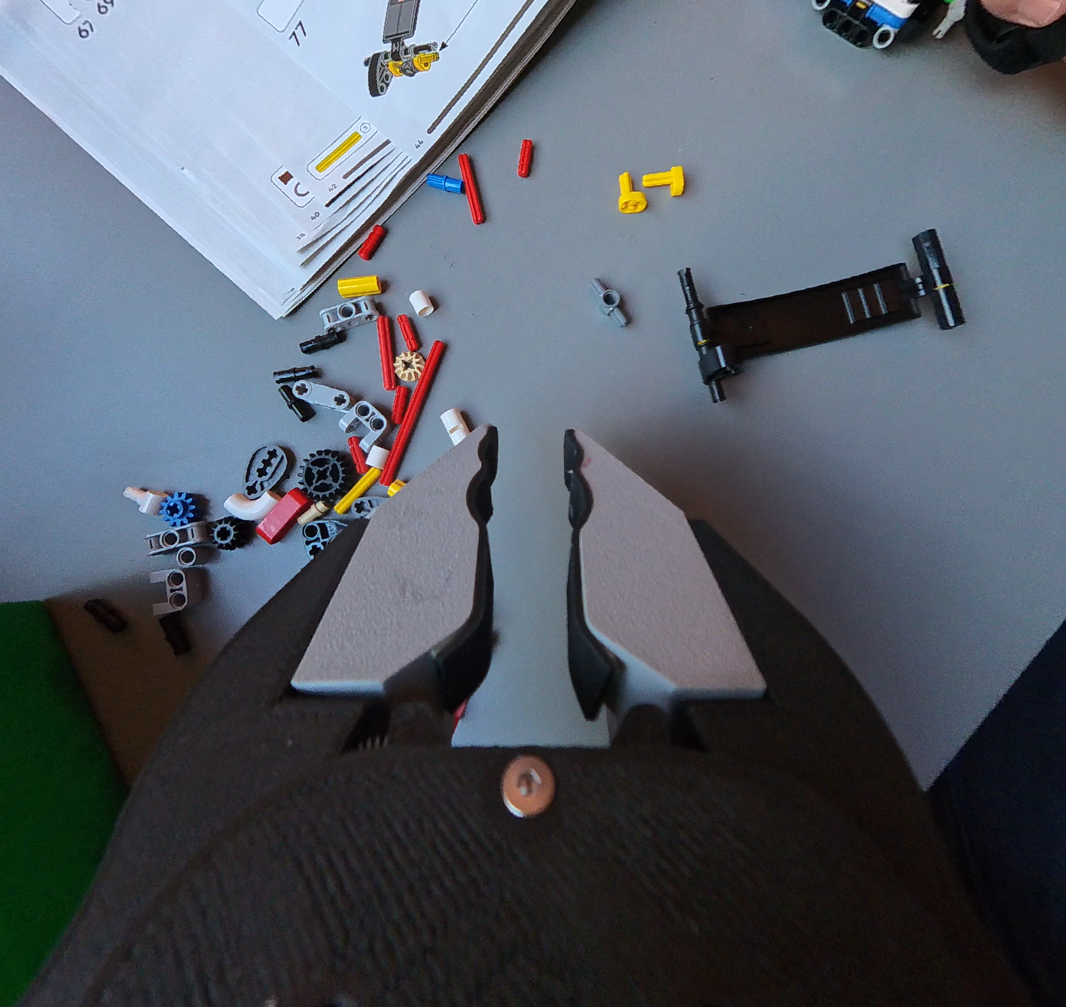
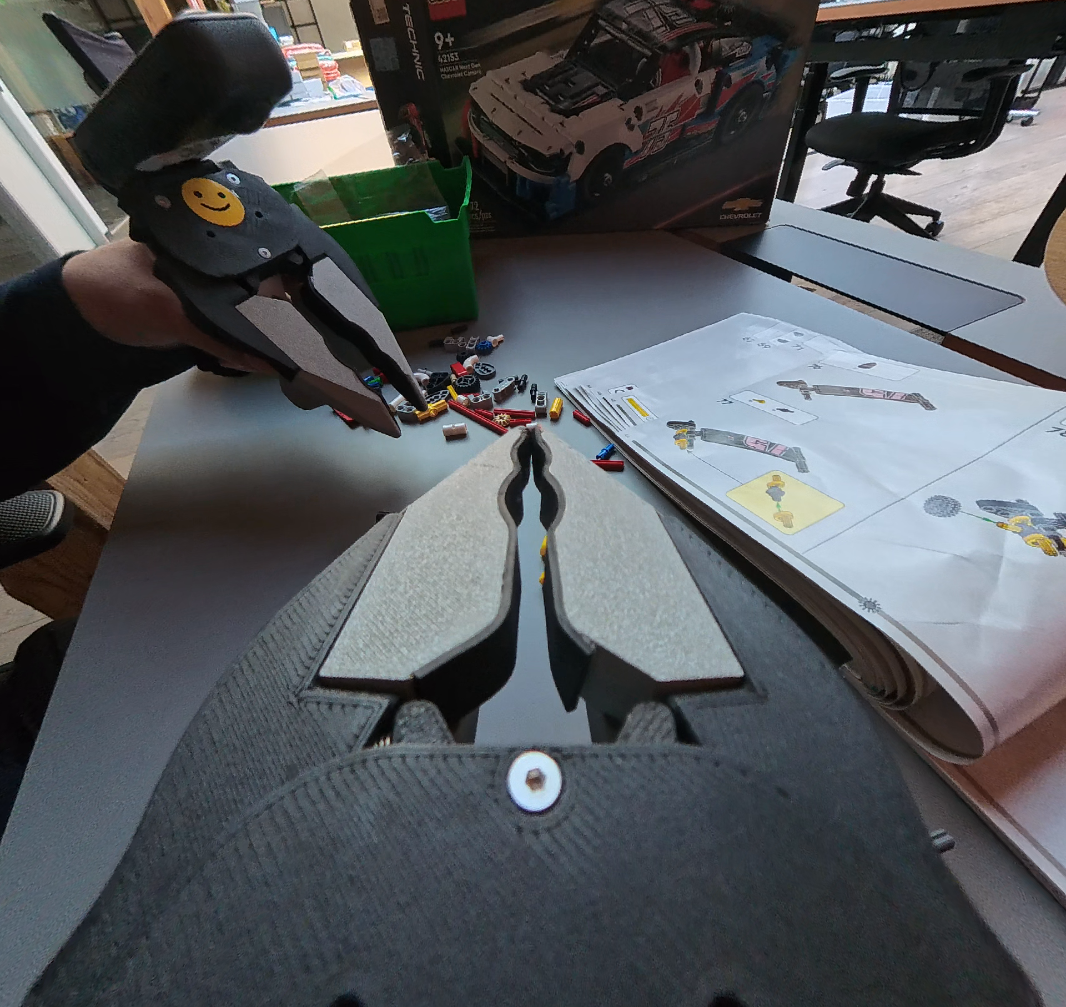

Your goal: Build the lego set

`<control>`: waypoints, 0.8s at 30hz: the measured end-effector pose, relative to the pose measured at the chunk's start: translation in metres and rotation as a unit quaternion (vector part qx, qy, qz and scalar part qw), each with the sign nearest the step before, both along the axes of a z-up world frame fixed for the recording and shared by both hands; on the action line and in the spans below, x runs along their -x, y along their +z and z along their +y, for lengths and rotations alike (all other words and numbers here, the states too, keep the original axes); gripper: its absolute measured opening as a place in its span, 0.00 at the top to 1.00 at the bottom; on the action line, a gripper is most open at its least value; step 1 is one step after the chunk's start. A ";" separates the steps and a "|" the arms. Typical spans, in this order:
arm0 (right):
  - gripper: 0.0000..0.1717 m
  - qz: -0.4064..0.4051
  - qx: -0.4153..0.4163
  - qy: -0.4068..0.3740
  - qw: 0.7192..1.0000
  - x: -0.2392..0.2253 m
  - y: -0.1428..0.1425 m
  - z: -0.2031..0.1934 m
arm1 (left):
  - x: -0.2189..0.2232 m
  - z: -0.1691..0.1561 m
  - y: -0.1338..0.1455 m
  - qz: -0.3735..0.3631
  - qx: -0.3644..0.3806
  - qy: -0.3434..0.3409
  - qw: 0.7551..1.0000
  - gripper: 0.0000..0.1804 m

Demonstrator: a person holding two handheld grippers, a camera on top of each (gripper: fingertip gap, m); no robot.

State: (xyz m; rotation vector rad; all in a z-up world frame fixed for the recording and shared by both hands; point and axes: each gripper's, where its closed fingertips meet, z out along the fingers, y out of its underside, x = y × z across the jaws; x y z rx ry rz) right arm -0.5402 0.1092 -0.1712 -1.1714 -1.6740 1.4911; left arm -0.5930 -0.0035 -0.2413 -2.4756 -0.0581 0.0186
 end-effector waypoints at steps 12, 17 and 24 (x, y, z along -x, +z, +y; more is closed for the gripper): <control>1.00 -0.002 0.006 0.011 1.000 -0.001 0.000 -0.004 | -0.003 0.004 -0.010 -0.003 0.006 -0.005 1.000 0.89; 1.00 -0.029 0.011 0.031 0.999 0.001 -0.009 -0.011 | -0.004 0.005 -0.010 -0.004 0.006 -0.008 1.000 0.89; 0.98 -0.098 -0.013 0.085 0.991 -0.001 -0.037 -0.035 | -0.029 0.009 -0.008 -0.052 -0.005 -0.053 0.997 0.86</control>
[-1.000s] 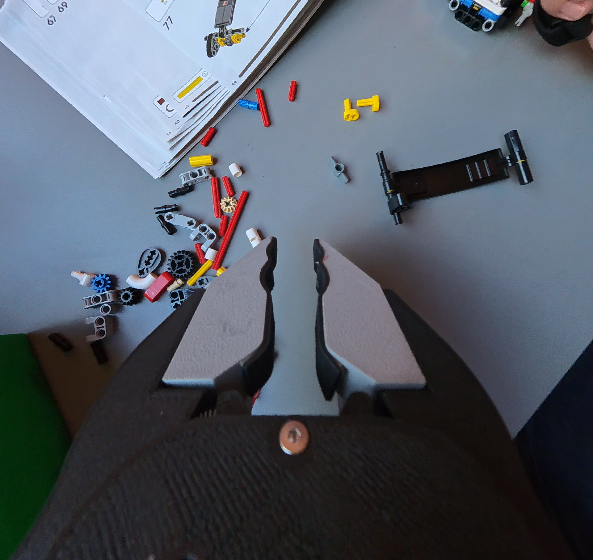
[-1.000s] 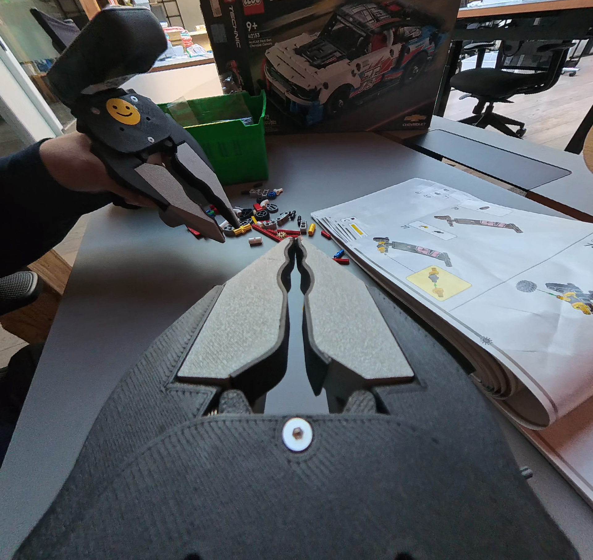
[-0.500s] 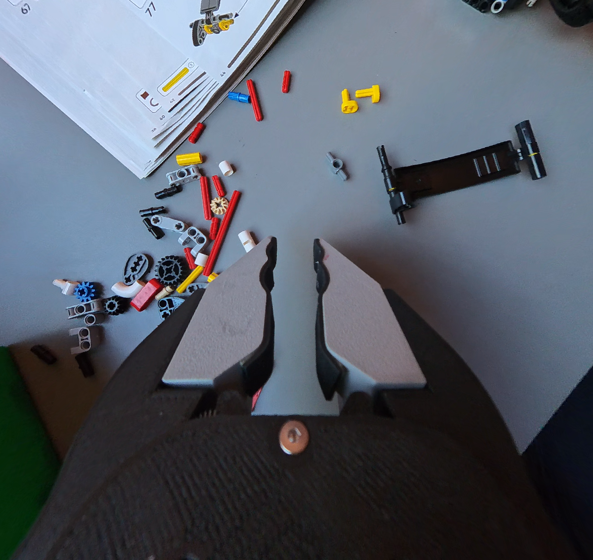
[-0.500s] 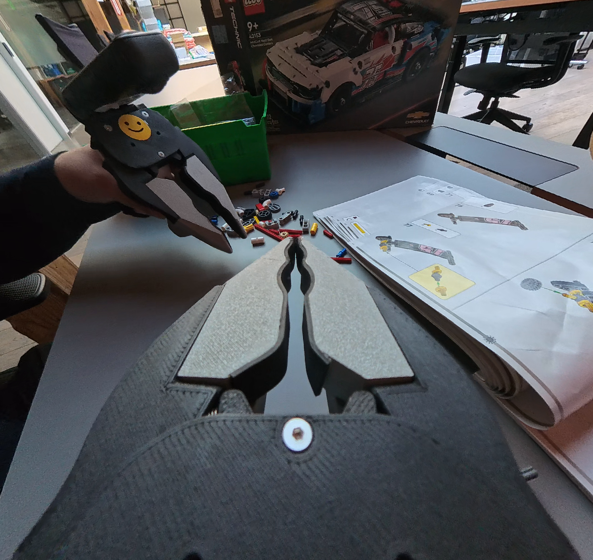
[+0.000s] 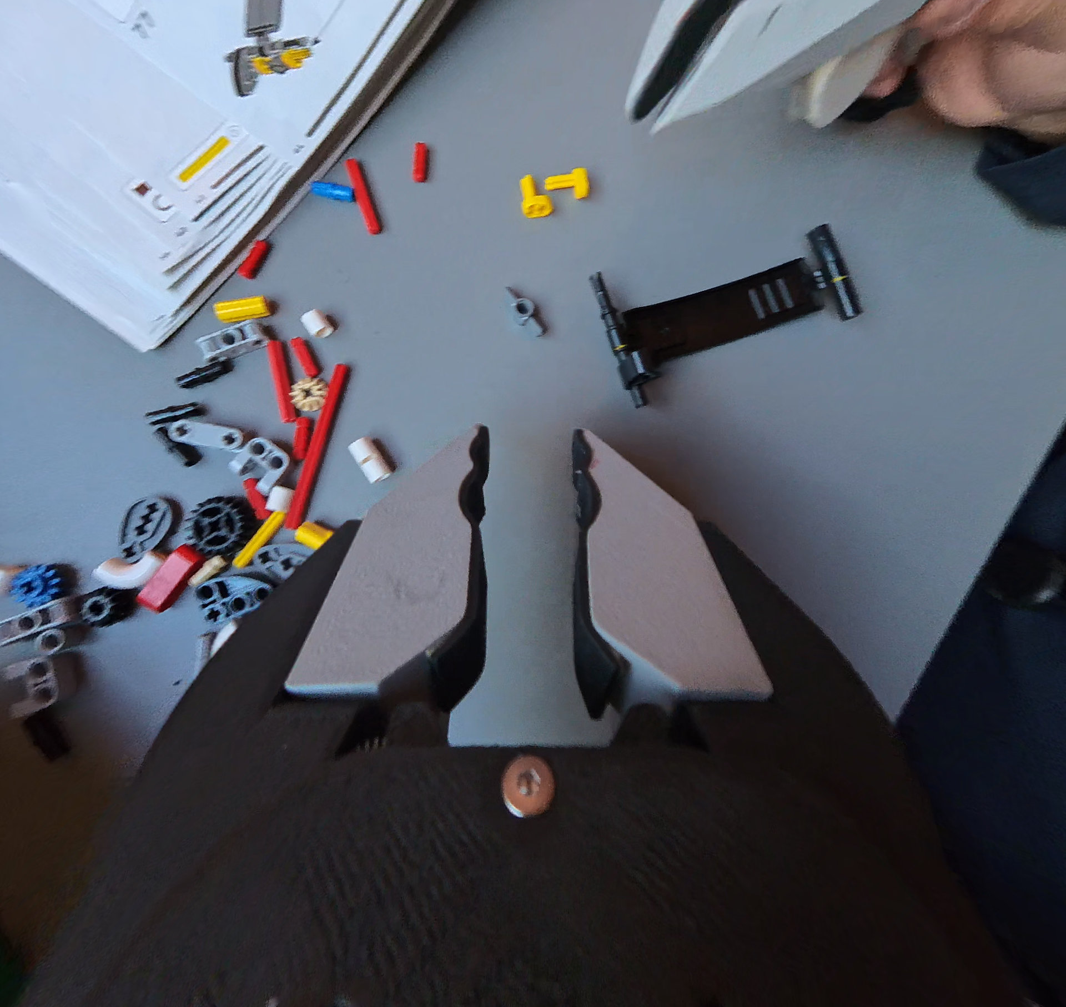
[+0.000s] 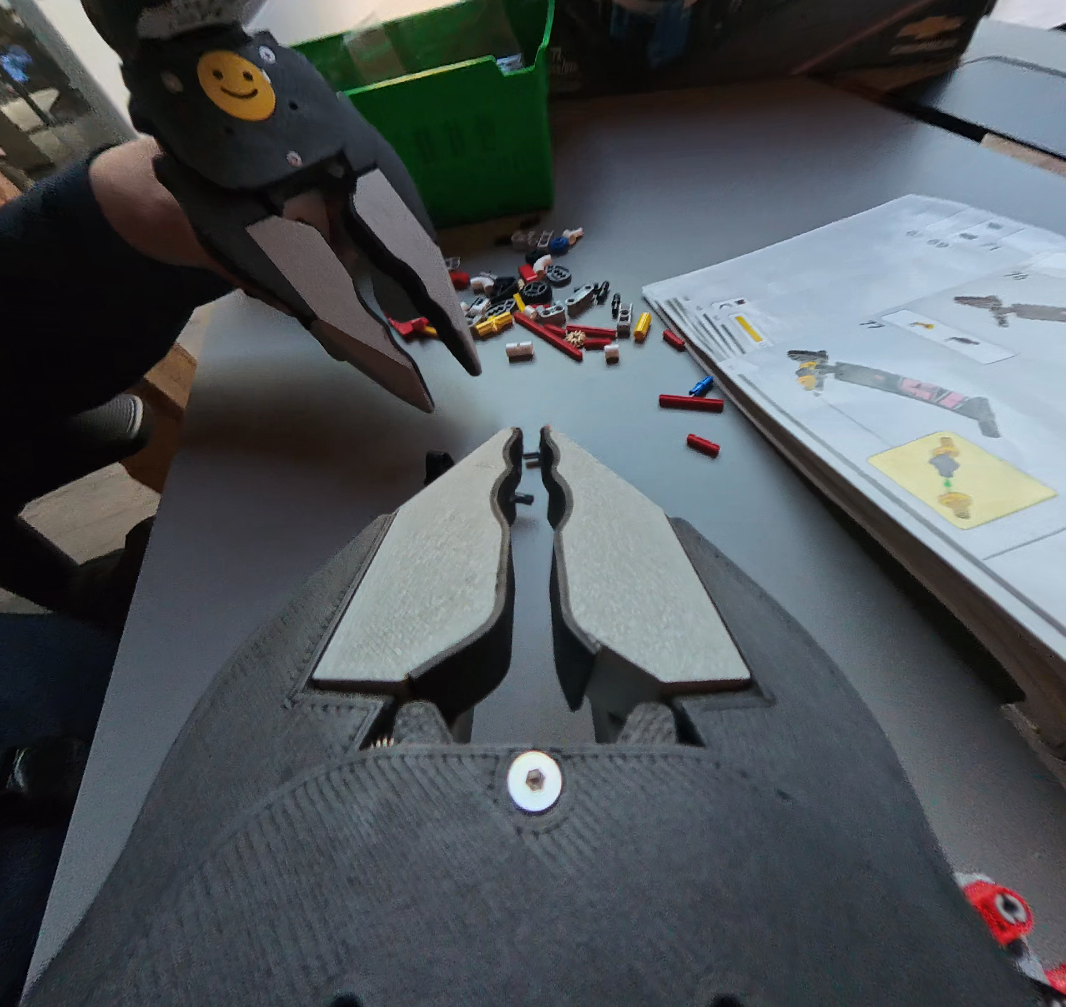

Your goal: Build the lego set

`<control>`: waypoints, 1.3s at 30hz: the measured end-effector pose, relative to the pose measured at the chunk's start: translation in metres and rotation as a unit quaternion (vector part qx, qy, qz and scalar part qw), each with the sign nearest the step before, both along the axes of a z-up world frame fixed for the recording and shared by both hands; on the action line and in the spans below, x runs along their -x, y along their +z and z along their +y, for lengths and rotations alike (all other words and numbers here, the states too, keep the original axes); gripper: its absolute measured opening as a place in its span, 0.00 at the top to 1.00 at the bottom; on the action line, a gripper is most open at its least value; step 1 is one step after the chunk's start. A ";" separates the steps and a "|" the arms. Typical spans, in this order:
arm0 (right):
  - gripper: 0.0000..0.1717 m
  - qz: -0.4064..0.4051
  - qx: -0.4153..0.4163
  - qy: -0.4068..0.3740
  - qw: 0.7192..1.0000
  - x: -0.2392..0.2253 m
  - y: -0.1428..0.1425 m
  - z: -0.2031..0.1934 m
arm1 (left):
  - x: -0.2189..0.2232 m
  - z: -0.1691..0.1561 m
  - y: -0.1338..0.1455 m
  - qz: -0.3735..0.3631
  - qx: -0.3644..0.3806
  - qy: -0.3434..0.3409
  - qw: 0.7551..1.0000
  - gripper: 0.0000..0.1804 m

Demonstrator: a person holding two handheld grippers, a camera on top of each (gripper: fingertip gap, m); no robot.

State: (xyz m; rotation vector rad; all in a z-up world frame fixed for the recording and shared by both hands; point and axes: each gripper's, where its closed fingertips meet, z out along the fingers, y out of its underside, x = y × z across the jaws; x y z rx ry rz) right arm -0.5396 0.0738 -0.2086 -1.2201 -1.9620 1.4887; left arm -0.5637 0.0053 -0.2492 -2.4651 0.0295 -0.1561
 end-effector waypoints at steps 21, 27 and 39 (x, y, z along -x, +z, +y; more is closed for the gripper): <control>0.96 -0.118 -0.050 0.027 0.991 -0.005 -0.048 -0.012 | -0.043 0.014 -0.021 -0.051 0.031 -0.038 0.998 0.95; 0.93 -0.142 -0.056 0.028 0.988 -0.007 -0.055 -0.012 | -0.037 0.018 -0.020 -0.030 0.014 -0.033 0.999 0.99; 0.95 -0.076 0.014 0.045 0.996 -0.004 -0.025 -0.015 | -0.026 0.028 0.038 0.072 -0.107 -0.047 0.991 0.99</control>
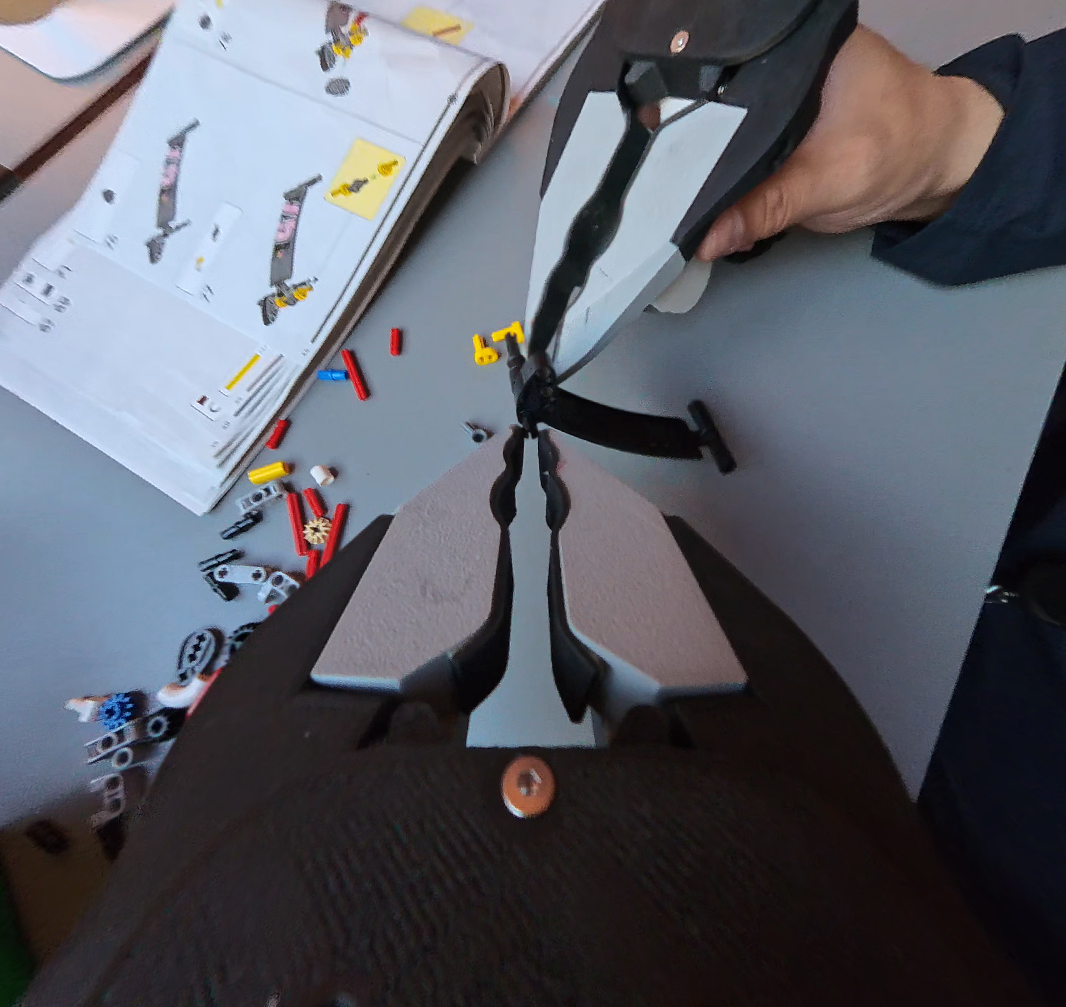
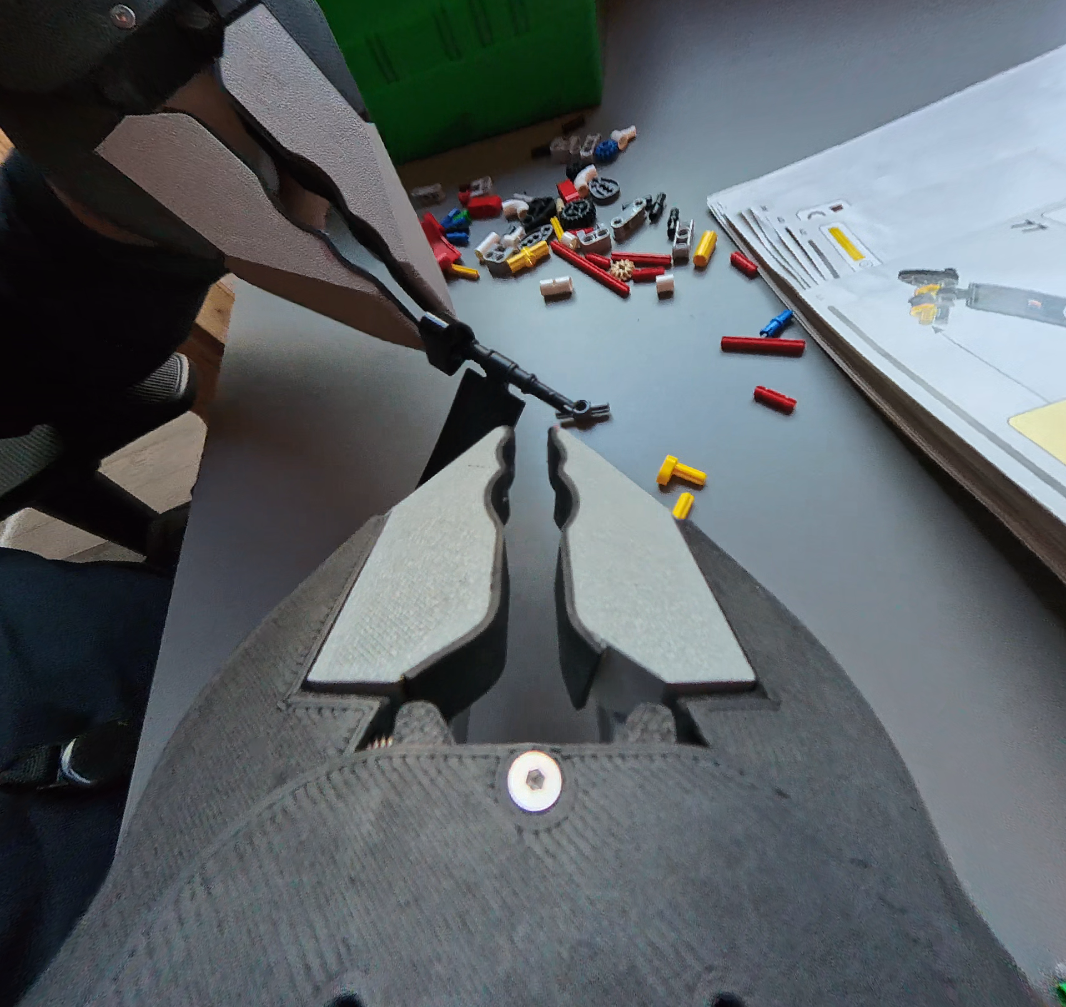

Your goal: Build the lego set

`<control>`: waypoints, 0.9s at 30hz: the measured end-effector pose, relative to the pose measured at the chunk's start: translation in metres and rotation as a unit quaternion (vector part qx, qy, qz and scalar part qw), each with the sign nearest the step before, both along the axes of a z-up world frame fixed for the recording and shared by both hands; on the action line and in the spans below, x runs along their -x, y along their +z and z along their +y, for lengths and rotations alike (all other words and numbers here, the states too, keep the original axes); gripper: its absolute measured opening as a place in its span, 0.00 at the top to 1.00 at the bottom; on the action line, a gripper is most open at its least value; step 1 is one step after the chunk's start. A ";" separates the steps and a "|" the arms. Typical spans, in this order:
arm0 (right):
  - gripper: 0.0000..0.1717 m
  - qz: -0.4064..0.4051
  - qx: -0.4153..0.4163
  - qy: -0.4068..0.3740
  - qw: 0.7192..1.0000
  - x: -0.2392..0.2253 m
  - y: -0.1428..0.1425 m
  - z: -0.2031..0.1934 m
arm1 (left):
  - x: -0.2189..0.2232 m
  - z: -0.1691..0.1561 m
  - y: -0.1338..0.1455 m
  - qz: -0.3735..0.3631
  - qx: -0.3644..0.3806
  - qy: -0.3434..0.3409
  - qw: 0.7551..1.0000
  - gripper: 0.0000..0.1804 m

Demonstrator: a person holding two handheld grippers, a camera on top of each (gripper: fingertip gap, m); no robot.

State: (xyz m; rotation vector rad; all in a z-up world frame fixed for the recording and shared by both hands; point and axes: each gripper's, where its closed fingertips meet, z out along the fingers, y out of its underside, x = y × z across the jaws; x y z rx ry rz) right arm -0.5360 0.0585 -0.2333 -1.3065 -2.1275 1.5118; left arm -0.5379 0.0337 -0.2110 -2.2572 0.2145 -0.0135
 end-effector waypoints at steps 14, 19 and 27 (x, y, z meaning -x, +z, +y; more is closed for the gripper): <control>0.88 0.061 0.053 0.055 0.995 -0.009 0.028 -0.016 | -0.002 0.002 0.036 0.056 -0.070 -0.006 0.996 0.99; 0.92 0.059 0.073 0.075 0.993 -0.012 0.029 -0.023 | -0.007 0.001 0.042 0.053 -0.087 -0.017 0.995 0.99; 0.95 0.056 0.063 0.082 0.993 -0.013 0.025 -0.026 | -0.010 0.000 0.047 0.035 -0.100 -0.026 0.994 0.99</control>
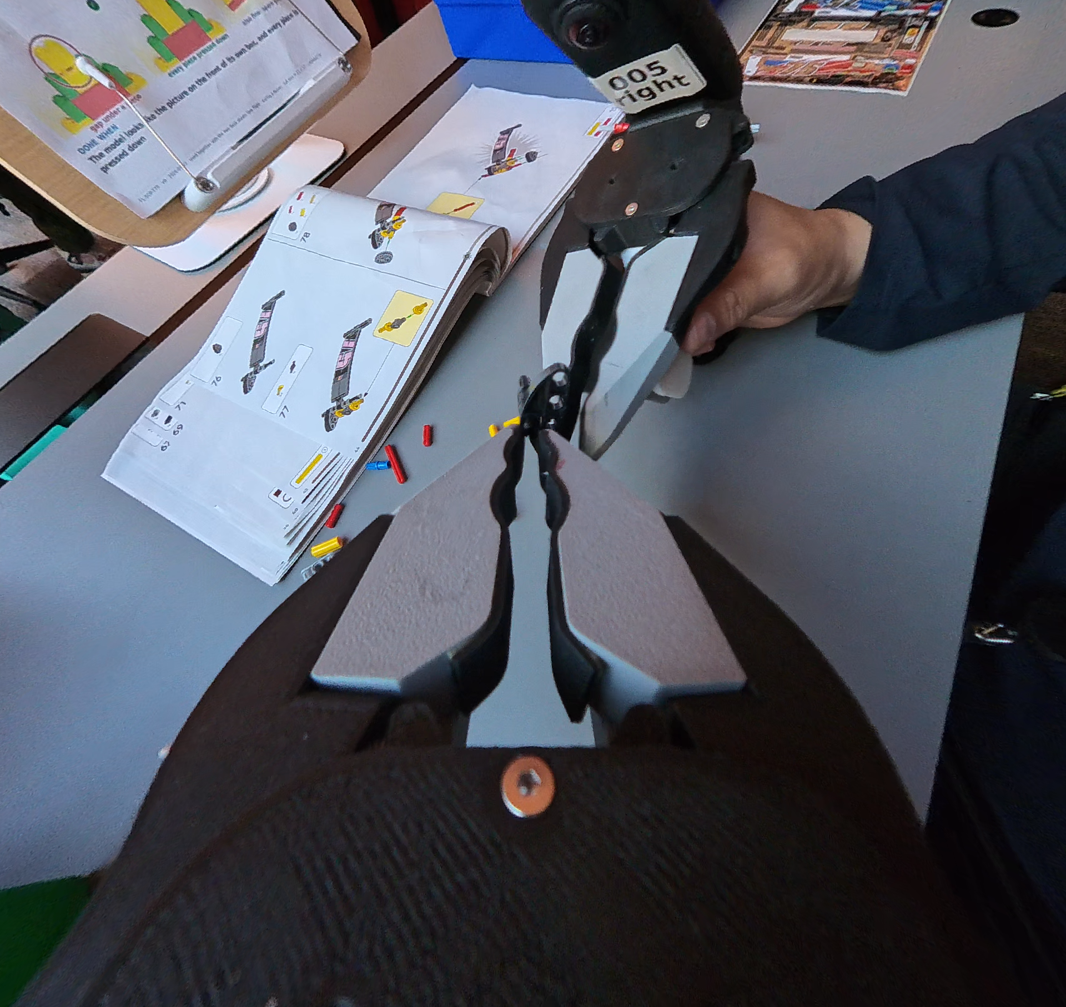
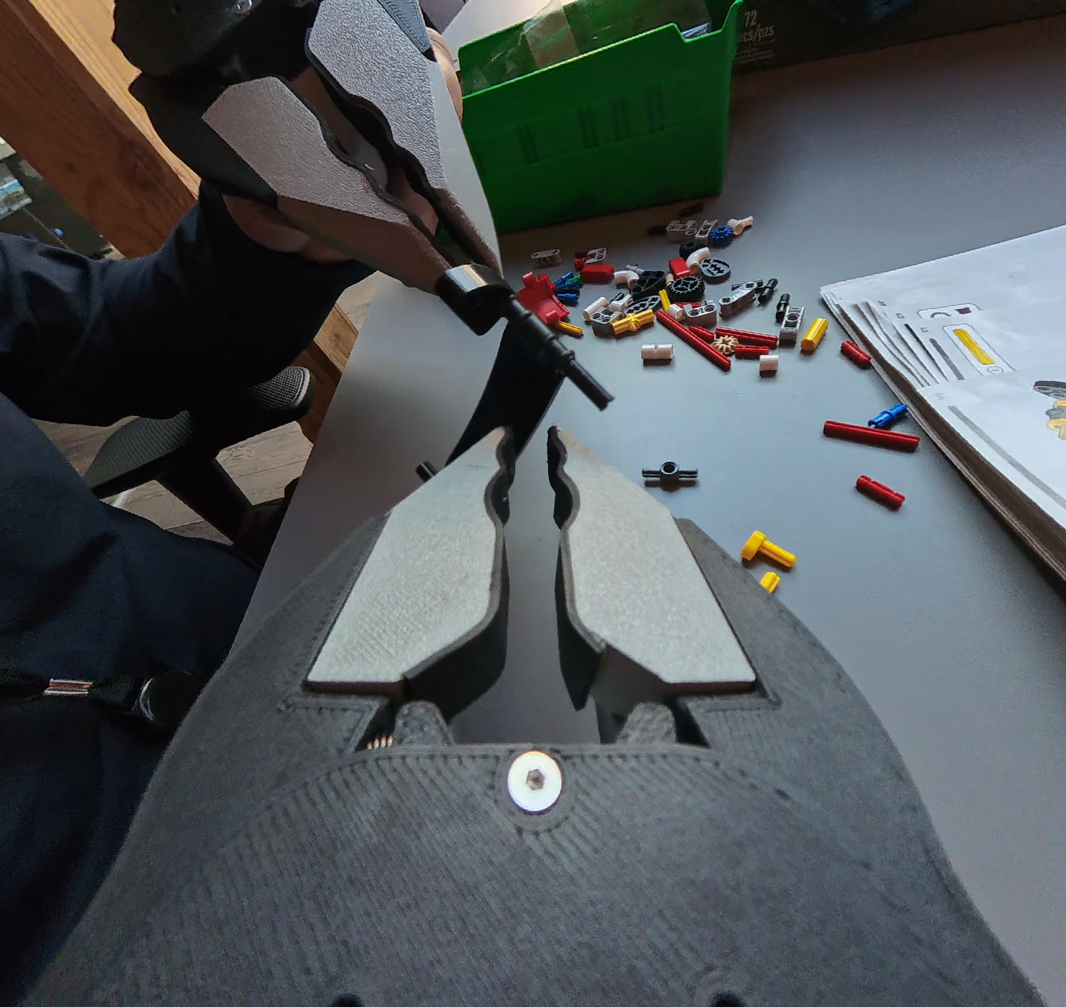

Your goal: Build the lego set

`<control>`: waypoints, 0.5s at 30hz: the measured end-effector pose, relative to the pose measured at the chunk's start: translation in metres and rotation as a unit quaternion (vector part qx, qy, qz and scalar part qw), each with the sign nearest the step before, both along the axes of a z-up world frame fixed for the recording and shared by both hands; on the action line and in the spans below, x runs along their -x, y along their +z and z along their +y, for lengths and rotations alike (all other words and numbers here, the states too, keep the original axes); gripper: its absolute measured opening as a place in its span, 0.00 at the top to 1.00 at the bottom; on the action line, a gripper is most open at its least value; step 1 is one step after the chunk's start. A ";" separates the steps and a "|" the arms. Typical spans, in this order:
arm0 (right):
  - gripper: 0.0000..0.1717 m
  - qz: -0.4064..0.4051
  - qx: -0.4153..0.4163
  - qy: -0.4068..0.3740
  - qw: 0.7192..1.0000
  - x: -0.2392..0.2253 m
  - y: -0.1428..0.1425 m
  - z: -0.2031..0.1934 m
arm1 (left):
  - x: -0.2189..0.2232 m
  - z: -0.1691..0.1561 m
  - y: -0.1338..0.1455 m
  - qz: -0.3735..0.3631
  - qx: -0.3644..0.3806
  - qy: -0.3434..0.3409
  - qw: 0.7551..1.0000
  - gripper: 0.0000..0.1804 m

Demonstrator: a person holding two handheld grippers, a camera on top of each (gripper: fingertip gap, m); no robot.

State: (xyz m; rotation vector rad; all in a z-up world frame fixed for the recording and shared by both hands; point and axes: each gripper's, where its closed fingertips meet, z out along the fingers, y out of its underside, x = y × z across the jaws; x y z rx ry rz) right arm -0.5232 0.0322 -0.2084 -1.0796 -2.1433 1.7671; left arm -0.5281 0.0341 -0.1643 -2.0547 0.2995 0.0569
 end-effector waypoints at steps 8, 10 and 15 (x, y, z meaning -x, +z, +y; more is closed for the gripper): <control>1.00 0.023 0.016 0.022 0.999 -0.006 0.010 -0.005 | -0.009 -0.002 0.010 -0.046 -0.026 -0.032 0.998 0.99; 1.00 0.040 0.008 0.023 0.999 -0.007 0.013 -0.006 | -0.012 -0.002 0.013 -0.049 -0.033 -0.039 0.997 0.99; 1.00 0.094 -0.050 0.005 0.994 -0.007 0.017 -0.005 | -0.020 -0.006 0.017 -0.066 -0.035 -0.064 0.995 0.99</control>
